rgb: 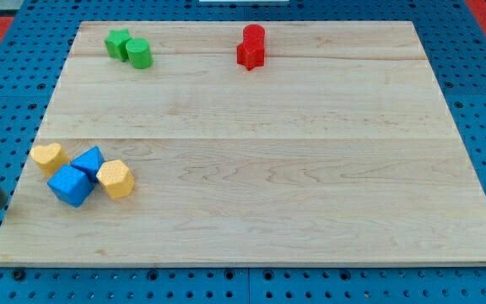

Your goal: Slide the blue blocks towards the top side of the board

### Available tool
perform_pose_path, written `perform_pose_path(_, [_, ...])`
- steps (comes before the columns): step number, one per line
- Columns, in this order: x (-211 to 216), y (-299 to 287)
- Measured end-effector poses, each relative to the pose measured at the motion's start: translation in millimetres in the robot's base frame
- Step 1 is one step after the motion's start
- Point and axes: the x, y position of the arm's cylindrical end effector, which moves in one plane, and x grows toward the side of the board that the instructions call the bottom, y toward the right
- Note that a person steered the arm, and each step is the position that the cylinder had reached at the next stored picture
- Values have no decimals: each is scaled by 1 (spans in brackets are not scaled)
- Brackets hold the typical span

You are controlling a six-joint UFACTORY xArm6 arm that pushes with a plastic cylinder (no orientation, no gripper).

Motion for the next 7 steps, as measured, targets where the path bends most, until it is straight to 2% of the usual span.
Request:
perform_pose_path(1, [-1,17])
perform_pose_path(3, [-35,68])
perform_pose_path(4, [-33,75])
perform_pose_path(6, [27,93])
perform_pose_path(7, [17,101])
